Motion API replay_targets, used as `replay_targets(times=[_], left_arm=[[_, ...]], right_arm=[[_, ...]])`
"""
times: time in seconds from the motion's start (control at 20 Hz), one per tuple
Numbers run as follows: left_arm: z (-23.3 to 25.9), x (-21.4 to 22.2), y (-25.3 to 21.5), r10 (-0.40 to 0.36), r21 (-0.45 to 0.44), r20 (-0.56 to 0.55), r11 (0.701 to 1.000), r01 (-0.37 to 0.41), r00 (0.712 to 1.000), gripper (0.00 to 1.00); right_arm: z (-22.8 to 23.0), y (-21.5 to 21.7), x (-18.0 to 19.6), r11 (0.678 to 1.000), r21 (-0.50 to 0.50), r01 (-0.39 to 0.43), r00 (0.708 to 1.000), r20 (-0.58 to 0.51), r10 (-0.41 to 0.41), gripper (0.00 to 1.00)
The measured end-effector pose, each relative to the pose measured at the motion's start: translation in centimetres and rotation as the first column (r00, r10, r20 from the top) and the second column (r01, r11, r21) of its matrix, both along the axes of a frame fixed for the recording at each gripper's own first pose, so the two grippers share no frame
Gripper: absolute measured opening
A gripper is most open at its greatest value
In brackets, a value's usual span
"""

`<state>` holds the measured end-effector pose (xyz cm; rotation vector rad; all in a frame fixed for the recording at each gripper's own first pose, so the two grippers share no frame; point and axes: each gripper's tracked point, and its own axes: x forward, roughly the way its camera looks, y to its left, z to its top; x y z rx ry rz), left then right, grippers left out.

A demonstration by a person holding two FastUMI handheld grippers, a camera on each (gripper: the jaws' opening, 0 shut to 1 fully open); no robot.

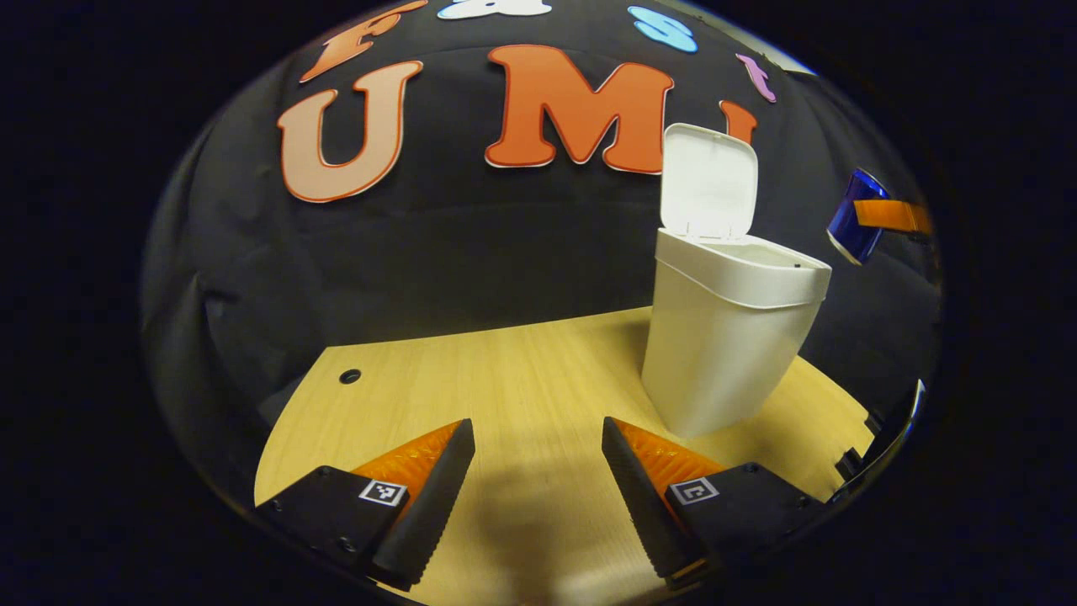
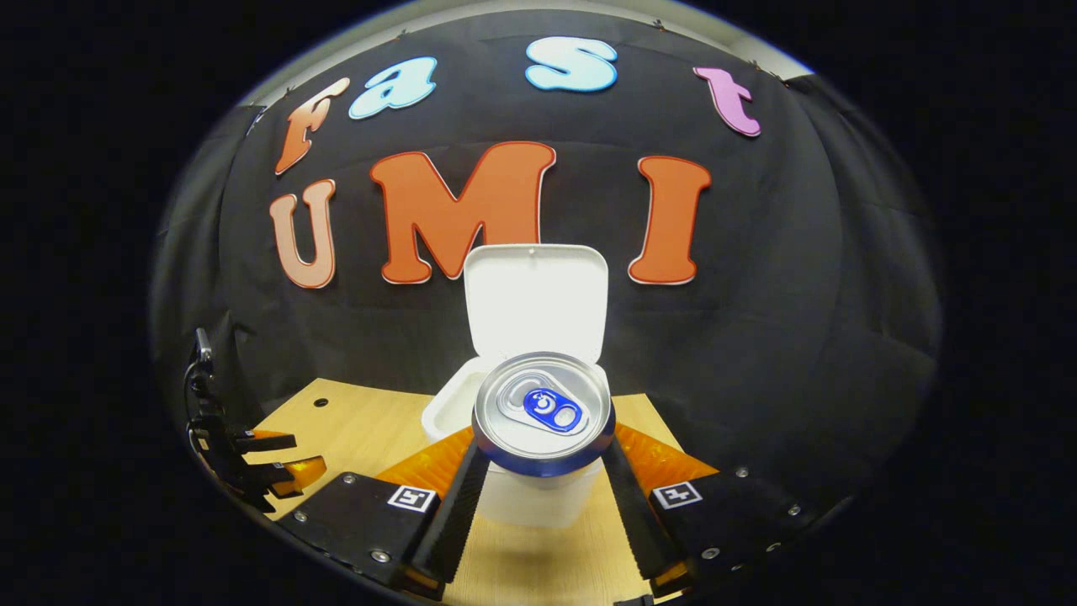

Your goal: Press the lid of the desktop garbage bin to open it, pick up the crumpled paper on the desktop and throw it into the bin, then pick up the pop can on the desktop and drop it into the bin, and finally close the garbage bin lid.

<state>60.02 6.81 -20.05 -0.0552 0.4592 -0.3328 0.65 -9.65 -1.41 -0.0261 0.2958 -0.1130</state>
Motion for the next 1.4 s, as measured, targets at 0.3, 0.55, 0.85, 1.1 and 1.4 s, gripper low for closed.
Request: replay_targets(times=[0.3, 0.55, 0.85, 1.1, 1.4], left_arm=[[-0.7, -1.7, 3.1, 0.109, 0.033, -0.014, 0.994, -0.108, 0.994, 0.97], [-1.0, -5.0, 4.5, 0.2, 0.015, -0.017, 0.98, -0.199, 0.98, 0.98], [-2.0, -9.6, 6.4, 0.324, -0.003, -0.067, 0.946, -0.325, 0.944, 0.98], [-2.8, -12.4, 8.1, 0.415, -0.014, -0.114, 0.908, -0.42, 0.902, 0.98], [-2.5, -13.8, 9.4, 0.458, -0.003, -0.115, 0.887, -0.461, 0.882, 0.98]], right_arm=[[0.6, 0.5, 3.6, 0.998, -0.02, -0.053, 0.998, 0.019, 0.053, 0.79], [0.0, 1.0, 5.9, 0.994, -0.024, -0.104, 0.994, 0.019, 0.104, 0.79], [-2.5, 0.8, 8.8, 0.984, -0.089, -0.155, 0.988, -0.036, 0.153, 0.79], [-4.4, 1.2, 10.5, 0.981, -0.078, -0.175, 0.983, -0.076, 0.17, 0.79], [-6.3, 1.2, 11.8, 0.98, -0.086, -0.181, 0.979, -0.106, 0.172, 0.8]])
